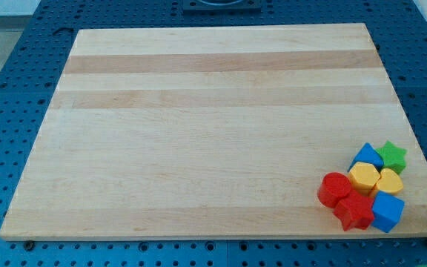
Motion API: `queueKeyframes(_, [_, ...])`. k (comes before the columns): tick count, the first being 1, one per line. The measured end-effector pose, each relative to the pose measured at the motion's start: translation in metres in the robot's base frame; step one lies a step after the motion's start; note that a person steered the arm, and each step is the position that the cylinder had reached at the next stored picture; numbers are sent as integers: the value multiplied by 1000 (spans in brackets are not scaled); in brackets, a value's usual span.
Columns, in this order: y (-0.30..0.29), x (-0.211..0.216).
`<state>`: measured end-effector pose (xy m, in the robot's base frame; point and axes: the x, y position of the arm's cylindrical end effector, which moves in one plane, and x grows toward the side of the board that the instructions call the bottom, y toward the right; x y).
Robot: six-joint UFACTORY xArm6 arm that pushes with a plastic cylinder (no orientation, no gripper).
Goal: Push a group of blocks a bit up
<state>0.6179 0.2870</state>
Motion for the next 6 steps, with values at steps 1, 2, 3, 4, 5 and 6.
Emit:
queueKeyframes(1, [16, -2])
queueKeyframes(2, [25, -2])
queueKeyframes(3, [17, -2])
queueKeyframes(4, [-24, -11])
queueKeyframes(5, [-134, -84])
queueKeyframes(6, [-220, -121])
